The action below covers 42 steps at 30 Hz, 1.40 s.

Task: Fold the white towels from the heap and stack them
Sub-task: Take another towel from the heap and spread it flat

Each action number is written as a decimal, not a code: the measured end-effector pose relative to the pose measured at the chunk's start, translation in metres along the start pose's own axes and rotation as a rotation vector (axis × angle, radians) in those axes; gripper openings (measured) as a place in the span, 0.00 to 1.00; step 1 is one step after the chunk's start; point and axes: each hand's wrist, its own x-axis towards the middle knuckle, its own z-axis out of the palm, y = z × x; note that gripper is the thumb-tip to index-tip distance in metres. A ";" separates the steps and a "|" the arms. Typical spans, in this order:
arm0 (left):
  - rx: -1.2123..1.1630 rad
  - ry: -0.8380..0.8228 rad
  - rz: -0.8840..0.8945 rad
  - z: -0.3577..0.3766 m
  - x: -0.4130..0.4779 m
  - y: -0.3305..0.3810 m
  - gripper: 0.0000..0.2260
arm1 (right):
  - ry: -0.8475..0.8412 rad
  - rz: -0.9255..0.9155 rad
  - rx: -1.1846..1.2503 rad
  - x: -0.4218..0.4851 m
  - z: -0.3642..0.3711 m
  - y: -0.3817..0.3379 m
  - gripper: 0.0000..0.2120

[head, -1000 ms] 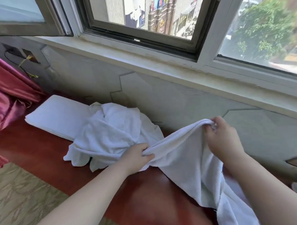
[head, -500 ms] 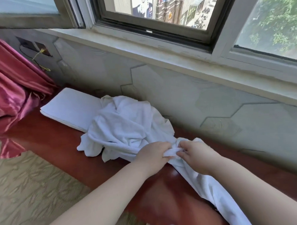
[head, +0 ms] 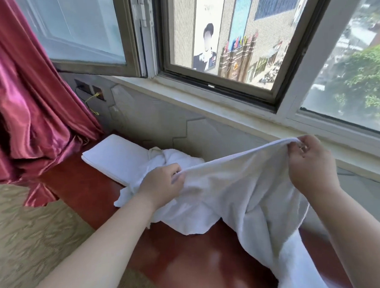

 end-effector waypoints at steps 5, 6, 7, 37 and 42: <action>-0.119 0.017 0.032 0.014 -0.008 0.047 0.15 | -0.160 0.028 -0.132 -0.010 -0.023 0.025 0.05; -0.205 0.006 0.020 0.019 -0.010 0.063 0.15 | -0.214 0.038 -0.141 -0.016 -0.026 0.030 0.07; -0.297 -0.018 0.007 0.026 -0.011 0.078 0.16 | -0.263 0.033 -0.140 -0.024 -0.028 0.034 0.09; -0.284 -0.160 -0.115 0.179 -0.170 0.235 0.06 | -0.149 0.162 0.172 -0.136 -0.126 0.127 0.16; -0.362 -0.333 -0.220 0.174 -0.164 0.204 0.10 | -0.079 0.301 0.135 -0.122 -0.126 0.143 0.15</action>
